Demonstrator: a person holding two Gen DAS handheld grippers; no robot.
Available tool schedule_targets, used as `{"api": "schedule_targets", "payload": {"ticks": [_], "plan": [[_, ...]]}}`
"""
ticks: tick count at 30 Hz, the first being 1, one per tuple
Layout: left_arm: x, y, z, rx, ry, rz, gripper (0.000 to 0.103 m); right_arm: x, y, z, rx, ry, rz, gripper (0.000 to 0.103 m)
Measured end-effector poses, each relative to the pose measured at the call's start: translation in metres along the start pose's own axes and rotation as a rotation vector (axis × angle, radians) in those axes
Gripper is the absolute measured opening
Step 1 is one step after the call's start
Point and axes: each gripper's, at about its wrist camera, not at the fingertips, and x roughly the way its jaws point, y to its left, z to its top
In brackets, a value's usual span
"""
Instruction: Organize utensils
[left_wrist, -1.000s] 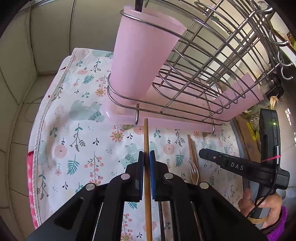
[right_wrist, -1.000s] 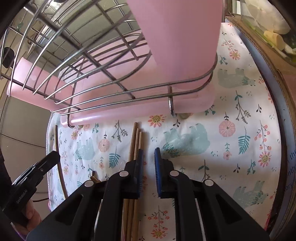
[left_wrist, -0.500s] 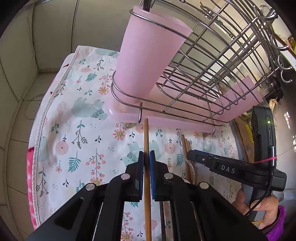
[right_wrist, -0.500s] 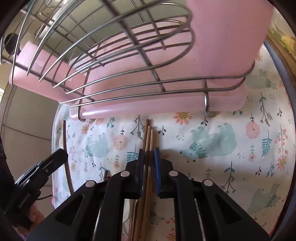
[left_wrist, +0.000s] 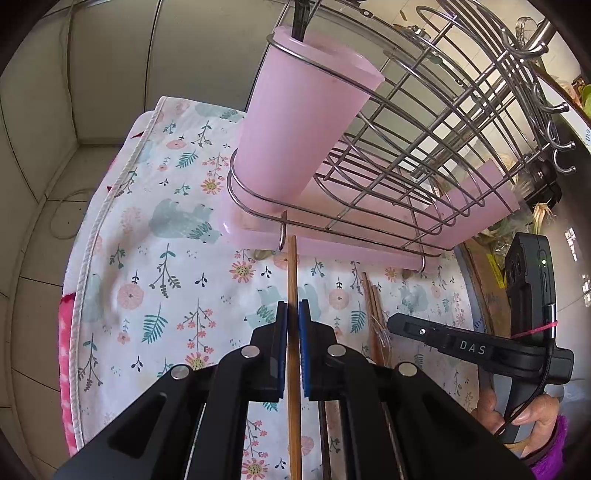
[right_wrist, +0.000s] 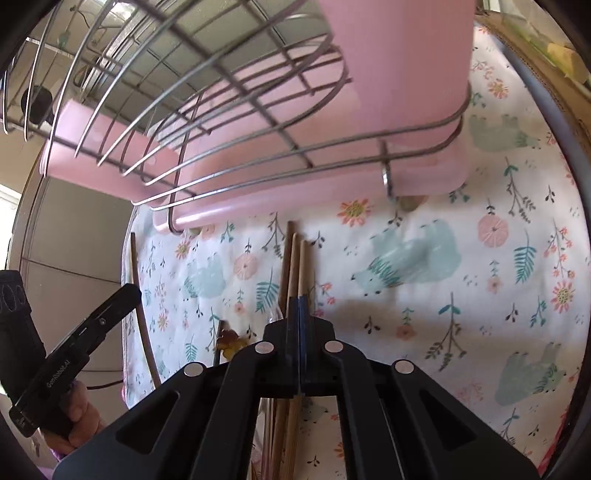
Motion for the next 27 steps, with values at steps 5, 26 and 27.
{"api": "schedule_targets", "payload": {"ticks": [5,26,27], "plan": [[-0.003,0.002,-0.002,-0.001,-0.005,0.004,0.005,0.008,0.005,-0.011,-0.013,0.024,-0.019,0.001],[-0.006,0.007,-0.003,-0.014,-0.016,0.006,0.006,0.024,0.008,-0.022,0.031,-0.018,0.023,0.0],[-0.006,0.007,-0.003,-0.014,-0.017,0.007,0.006,0.018,0.006,-0.021,0.028,-0.026,0.012,0.0]]}}
